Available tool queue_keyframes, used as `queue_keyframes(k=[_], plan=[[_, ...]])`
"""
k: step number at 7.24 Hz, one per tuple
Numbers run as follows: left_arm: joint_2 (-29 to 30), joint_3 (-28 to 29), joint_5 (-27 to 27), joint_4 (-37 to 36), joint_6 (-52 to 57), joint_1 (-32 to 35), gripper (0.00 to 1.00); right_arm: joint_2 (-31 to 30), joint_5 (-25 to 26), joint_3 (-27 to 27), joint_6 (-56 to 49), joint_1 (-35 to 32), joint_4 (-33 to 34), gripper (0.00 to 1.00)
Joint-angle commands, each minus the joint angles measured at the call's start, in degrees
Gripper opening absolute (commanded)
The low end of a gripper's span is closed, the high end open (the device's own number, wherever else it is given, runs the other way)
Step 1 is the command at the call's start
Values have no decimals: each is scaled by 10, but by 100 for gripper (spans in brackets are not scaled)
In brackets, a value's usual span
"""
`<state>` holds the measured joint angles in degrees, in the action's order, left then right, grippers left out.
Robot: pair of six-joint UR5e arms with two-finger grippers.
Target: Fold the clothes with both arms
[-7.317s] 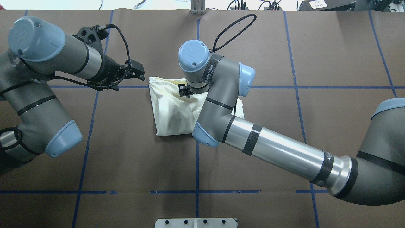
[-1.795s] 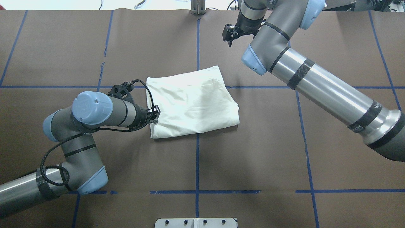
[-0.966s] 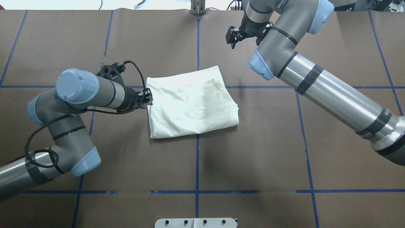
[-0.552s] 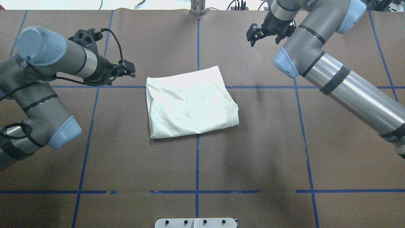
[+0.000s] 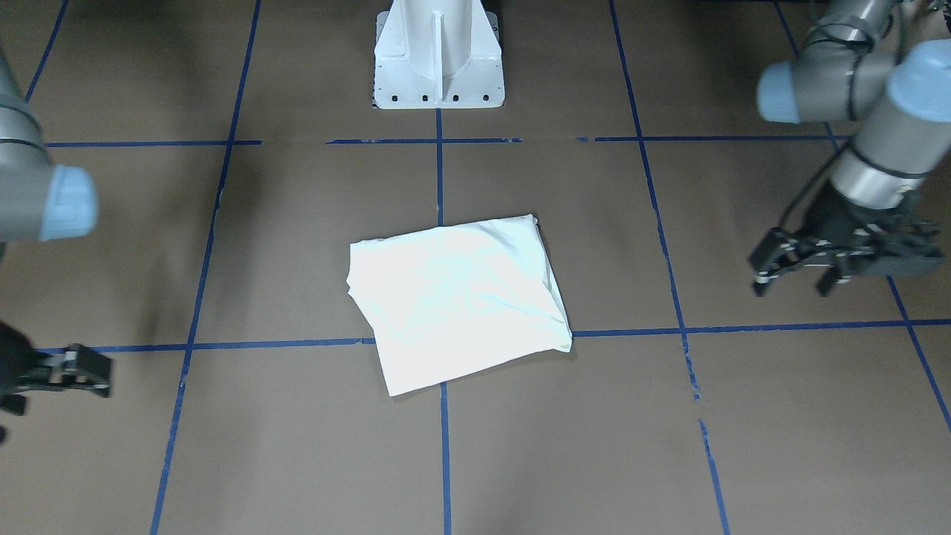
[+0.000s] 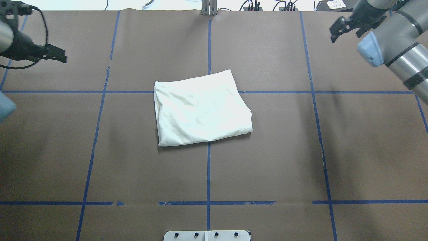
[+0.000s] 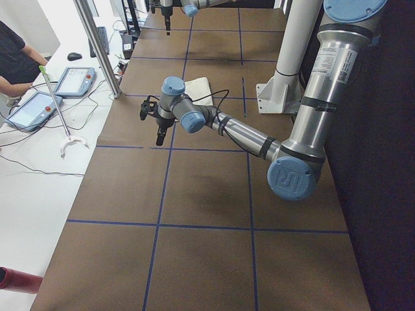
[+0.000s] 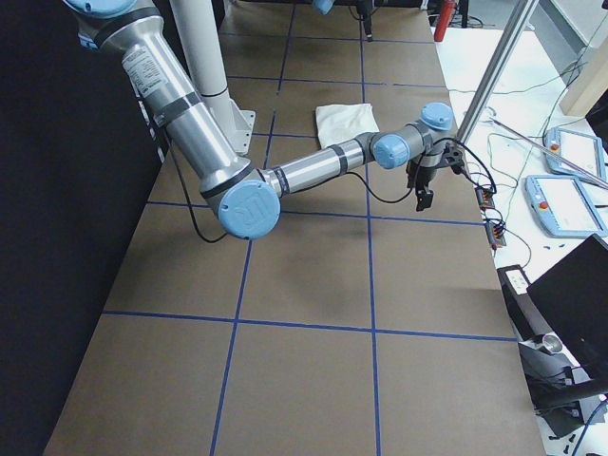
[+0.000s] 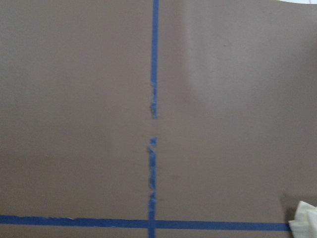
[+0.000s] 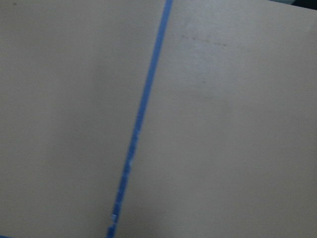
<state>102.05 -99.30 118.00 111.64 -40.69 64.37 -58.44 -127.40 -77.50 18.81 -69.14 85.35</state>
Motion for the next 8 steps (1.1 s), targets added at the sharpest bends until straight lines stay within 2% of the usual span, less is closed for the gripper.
queue_keyframes(k=[1,2,3,4,5,6,7,8], plan=[[-81,-6,14,0,217,94,100,-74,-11,-47,-177,-73,107,100],[-104,-9,17,-20,342,144,100,-122,-11,-103,-212,-98,158,100],[-104,-13,48,-103,456,182,100,-193,-13,-167,-220,-110,162,100],[-113,-10,89,-140,518,221,100,-253,-15,-226,-217,-115,162,100],[-138,-15,120,-136,516,233,100,-262,-46,-236,-208,-120,154,100],[-137,20,120,-127,506,233,100,-265,-48,-262,-213,-122,152,100],[-132,83,117,-105,491,233,100,-266,-50,-249,-208,-128,152,100],[-131,106,118,-67,496,233,100,-288,-60,-239,-208,-164,153,100]])
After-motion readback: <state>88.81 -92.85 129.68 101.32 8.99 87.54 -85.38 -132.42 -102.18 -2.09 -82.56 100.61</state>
